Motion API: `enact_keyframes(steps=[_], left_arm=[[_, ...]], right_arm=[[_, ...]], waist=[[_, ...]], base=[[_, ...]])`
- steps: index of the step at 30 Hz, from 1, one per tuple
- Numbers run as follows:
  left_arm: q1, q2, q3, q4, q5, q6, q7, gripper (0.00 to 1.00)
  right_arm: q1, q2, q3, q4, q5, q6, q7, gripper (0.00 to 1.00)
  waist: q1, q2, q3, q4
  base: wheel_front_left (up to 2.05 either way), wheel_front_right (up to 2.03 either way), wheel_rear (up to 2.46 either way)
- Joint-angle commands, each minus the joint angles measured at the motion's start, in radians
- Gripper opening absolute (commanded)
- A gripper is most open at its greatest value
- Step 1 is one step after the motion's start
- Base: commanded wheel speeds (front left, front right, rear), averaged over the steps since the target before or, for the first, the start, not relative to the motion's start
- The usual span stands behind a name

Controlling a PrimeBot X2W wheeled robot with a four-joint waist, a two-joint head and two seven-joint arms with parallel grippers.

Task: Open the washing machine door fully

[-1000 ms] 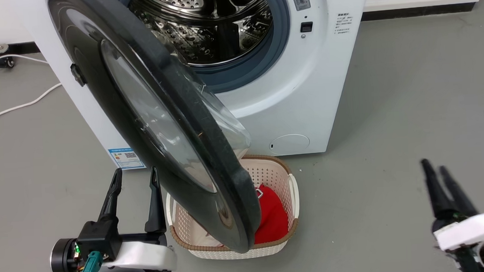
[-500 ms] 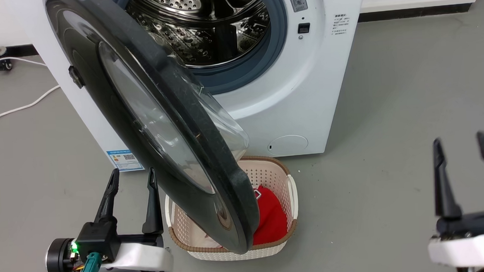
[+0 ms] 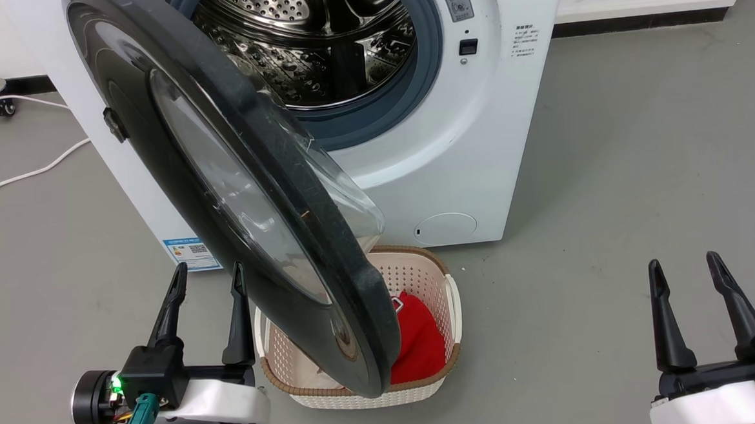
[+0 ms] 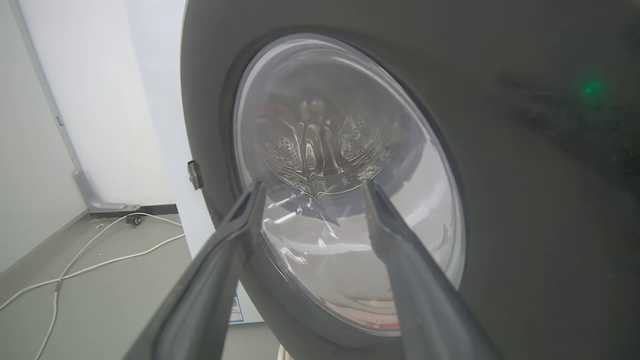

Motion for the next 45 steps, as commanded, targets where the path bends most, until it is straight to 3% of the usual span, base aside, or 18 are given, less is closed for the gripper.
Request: enact_keyframes(steps=[1, 9, 10, 11, 17, 24, 31, 38, 45], left_arm=[[-0.007, 0.0, -0.001, 0.001, 0.003, -0.003, -0.002, 1.0], [-0.011, 0.0, -0.006, -0.004, 0.002, 0.001, -0.002, 1.0], [-0.01, 0.0, -0.007, -0.004, 0.002, 0.001, -0.002, 0.19], [-0.008, 0.0, -0.007, -0.004, 0.002, 0.0, -0.002, 0.0], [-0.018, 0.0, -0.005, -0.04, -0.004, 0.007, -0.002, 0.0], [-0.049, 0.0, 0.008, -0.183, -0.011, 0.031, -0.002, 0.0], [-0.109, 0.0, -0.027, -0.451, -0.001, 0.033, -0.002, 0.0], [-0.132, 0.0, -0.198, -0.612, 0.031, -0.009, -0.002, 0.0], [-0.069, 0.004, -0.447, -0.501, -0.026, -0.051, -0.002, 0.0]], right_arm=[[-0.01, 0.004, -0.001, -0.002, 0.011, -0.001, -0.002, 1.0], [-0.007, 0.004, 0.001, 0.004, 0.022, -0.001, -0.002, 1.0], [-0.007, 0.004, 0.002, 0.006, 0.022, -0.001, -0.002, 1.0], [-0.006, 0.004, 0.003, 0.006, 0.023, -0.001, -0.002, 1.0], [-0.011, 0.004, 0.01, 0.013, 0.032, -0.001, -0.002, 1.0], [-0.016, 0.004, 0.009, 0.026, 0.044, -0.001, -0.002, 1.0], [-0.022, 0.004, 0.012, 0.047, 0.06, -0.001, -0.002, 1.0], [-0.023, 0.004, 0.012, 0.062, 0.067, -0.001, -0.002, 1.0], [-0.026, 0.003, 0.013, 0.073, 0.074, -0.001, -0.002, 1.0]], waist=[[0.0001, 0.0, 0.0, 0.0], [0.0001, 0.0, 0.003, 0.001], [0.0001, 0.0, 0.002, 0.001], [0.0001, 0.0, 0.002, 0.001], [0.0001, 0.0, 0.008, 0.002], [0.0001, 0.0, 0.013, 0.003], [0.0001, 0.0, 0.009, 0.002], [0.0001, 0.0, 0.003, -0.003], [0.0001, 0.0, -0.002, -0.003]], base=[[0.0, 0.0, 0.0], [0.0, 0.0, 0.0], [0.0, 0.0, 0.0], [0.0, 0.0, 0.0], [0.0, 0.0, 0.0], [0.0, 0.0, 0.0], [0.0, 0.0, 0.0], [0.0, 0.0, 0.0], [0.0, 0.0, 0.0]])
